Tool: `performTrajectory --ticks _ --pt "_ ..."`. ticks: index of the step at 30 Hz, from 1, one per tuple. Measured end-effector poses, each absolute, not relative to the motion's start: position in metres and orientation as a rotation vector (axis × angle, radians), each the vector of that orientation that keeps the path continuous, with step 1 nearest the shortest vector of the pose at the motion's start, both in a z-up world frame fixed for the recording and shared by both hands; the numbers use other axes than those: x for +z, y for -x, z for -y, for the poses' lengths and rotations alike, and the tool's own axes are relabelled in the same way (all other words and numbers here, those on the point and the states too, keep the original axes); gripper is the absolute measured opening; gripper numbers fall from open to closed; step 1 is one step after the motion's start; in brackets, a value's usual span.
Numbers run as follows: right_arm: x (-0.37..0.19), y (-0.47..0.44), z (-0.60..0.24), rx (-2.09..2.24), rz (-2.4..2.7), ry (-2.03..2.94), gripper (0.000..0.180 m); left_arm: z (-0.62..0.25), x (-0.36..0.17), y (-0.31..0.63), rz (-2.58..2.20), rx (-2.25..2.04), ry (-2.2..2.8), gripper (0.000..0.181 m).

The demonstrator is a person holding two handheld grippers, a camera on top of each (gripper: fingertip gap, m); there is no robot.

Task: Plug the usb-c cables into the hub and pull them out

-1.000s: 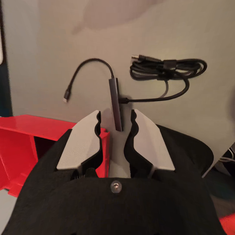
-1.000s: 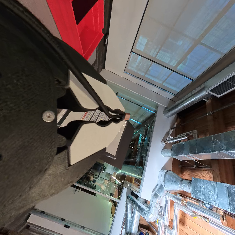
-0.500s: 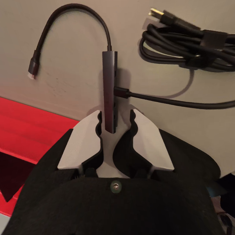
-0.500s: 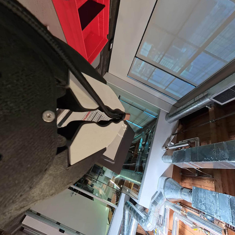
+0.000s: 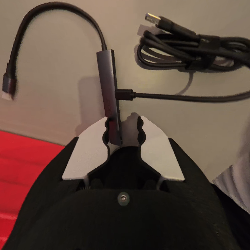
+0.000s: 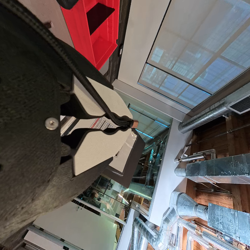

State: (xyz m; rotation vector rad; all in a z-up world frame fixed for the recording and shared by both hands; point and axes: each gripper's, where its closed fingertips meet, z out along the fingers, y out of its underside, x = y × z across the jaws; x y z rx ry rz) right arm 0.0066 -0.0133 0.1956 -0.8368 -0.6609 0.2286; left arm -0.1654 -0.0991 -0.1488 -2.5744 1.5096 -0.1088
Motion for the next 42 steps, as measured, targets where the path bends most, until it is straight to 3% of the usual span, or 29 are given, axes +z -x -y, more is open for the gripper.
performTrajectory --ticks 10,18,35,42 --pt "0.194 -0.006 0.013 0.222 0.672 0.841 0.008 0.101 -0.155 0.163 -1.496 -0.201 2.652 0.043" --pt "0.194 -0.005 0.014 0.224 0.680 0.841 0.008 0.093 -0.159 0.170 -1.588 -0.154 2.726 0.022" --pt "0.191 -0.006 0.011 0.214 0.689 0.852 0.008 0.092 -0.159 0.170 -1.711 -0.143 2.836 0.022" --pt "0.182 -0.014 -0.003 0.189 0.679 0.915 0.008 0.113 -0.141 0.131 -1.409 -0.870 2.952 0.021"
